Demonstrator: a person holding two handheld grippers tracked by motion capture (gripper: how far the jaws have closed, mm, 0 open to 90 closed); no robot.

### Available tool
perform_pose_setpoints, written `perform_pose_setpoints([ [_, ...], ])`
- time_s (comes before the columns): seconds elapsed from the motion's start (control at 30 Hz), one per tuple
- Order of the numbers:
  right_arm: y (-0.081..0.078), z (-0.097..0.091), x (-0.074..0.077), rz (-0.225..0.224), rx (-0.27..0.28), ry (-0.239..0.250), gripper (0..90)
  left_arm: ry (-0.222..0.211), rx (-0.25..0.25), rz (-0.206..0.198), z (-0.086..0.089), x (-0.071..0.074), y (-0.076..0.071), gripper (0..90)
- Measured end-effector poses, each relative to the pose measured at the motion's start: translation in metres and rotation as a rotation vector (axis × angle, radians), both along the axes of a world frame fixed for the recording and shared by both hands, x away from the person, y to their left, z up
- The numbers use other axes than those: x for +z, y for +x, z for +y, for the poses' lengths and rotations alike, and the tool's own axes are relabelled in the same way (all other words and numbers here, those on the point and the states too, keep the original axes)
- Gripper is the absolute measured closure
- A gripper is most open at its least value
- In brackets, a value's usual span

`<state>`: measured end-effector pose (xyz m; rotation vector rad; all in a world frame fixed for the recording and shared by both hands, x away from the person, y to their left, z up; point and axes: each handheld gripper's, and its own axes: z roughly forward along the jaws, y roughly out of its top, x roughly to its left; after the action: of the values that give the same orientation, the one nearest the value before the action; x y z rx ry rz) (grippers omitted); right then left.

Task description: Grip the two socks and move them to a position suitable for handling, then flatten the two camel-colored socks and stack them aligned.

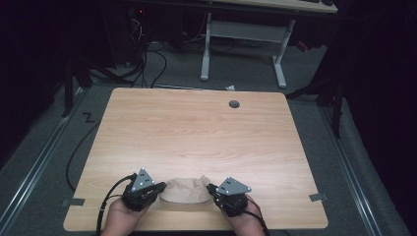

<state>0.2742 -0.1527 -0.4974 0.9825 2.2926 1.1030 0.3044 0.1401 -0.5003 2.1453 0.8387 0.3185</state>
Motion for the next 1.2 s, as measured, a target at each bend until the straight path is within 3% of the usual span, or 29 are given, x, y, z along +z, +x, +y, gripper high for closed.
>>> perform_pose_setpoints([
  [0.07,0.0,-0.002,-0.003,0.011,0.0,0.004,86.0,0.021,-0.006,0.004,-0.004,-0.003,0.001,87.3],
  [0.27,0.002,0.001,-0.015,0.053,0.009,-0.048,85.9,0.079,-0.023,0.02,-0.01,-0.012,0.003,87.1],
  [0.43,0.006,0.004,-0.019,0.071,0.0,-0.067,85.5,0.087,-0.004,0.021,-0.007,-0.015,0.004,86.8],
  [0.57,0.007,0.005,-0.02,0.056,-0.002,-0.076,81.5,0.095,-0.003,0.015,-0.006,-0.014,0.004,86.0],
  [0.63,0.008,0.005,-0.021,0.068,-0.002,-0.07,75.5,0.086,0.004,0.015,-0.005,-0.014,0.005,81.1],
  [0.83,0.01,0.002,-0.015,0.054,-0.011,-0.015,68.6,0.017,0.026,-0.005,0.004,-0.009,0.006,66.9],
  [1.03,0.015,-0.006,-0.011,0.041,-0.024,0.022,65.9,-0.012,0.066,-0.013,0.012,-0.004,0.009,62.7],
  [1.2,0.017,-0.014,-0.009,0.013,-0.039,0.025,63.2,-0.029,0.096,-0.027,0.019,-0.001,0.013,61.4],
])
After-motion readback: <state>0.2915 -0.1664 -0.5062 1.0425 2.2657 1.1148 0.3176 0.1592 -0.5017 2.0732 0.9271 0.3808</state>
